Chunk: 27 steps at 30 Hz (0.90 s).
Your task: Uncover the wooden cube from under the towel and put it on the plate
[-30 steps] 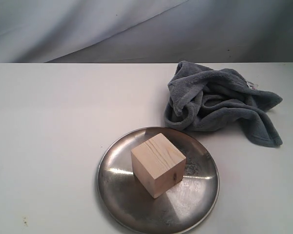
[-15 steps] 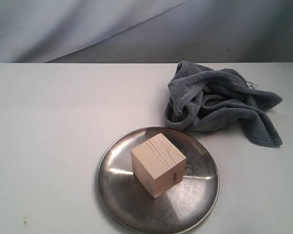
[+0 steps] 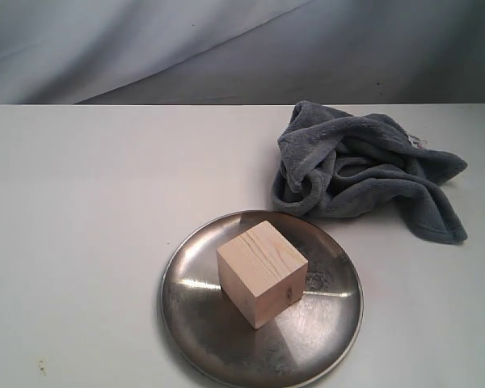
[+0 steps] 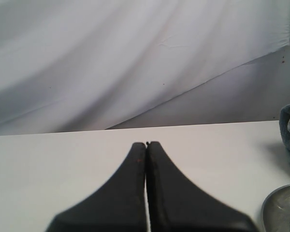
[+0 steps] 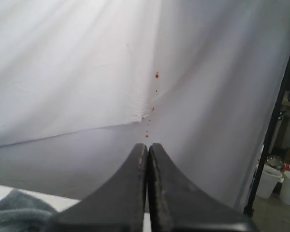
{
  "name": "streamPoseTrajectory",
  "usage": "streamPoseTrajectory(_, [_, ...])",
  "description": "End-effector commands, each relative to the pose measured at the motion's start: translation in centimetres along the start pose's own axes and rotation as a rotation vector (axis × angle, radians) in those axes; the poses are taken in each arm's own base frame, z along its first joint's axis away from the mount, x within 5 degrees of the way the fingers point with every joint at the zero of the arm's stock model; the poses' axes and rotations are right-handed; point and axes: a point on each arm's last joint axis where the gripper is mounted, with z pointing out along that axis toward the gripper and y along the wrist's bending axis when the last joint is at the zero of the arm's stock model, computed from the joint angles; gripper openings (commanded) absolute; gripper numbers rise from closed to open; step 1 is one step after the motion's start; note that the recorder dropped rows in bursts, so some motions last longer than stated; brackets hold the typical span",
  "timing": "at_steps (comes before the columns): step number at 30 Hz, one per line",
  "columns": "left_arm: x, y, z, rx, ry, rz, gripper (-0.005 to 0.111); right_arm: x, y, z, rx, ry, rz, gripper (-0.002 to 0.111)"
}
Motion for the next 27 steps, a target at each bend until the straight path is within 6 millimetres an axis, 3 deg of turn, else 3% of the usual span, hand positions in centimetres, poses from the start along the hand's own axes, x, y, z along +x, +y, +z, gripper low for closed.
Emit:
streamPoseTrajectory(1, [0.0, 0.0, 0.0, -0.003, -0.011, -0.005, 0.000, 1.0, 0.3, -1.7, -0.035, 0.089, 0.004, 0.000])
streamPoseTrajectory(8, [0.0, 0.0, 0.0, -0.003, -0.011, -0.005, 0.000, 1.3, 0.5, -4.3, -0.036, 0.065, 0.021, 0.000])
streamPoseTrajectory(15, [0.0, 0.0, 0.0, -0.003, -0.011, -0.005, 0.000, 3.7, 1.1, -6.8, -0.027, 0.002, 0.047, 0.000])
streamPoseTrajectory(27, [0.0, 0.0, 0.0, -0.003, -0.011, -0.005, 0.000, 5.0, 1.6, -7.7, -0.046, 0.012, 0.093, 0.000])
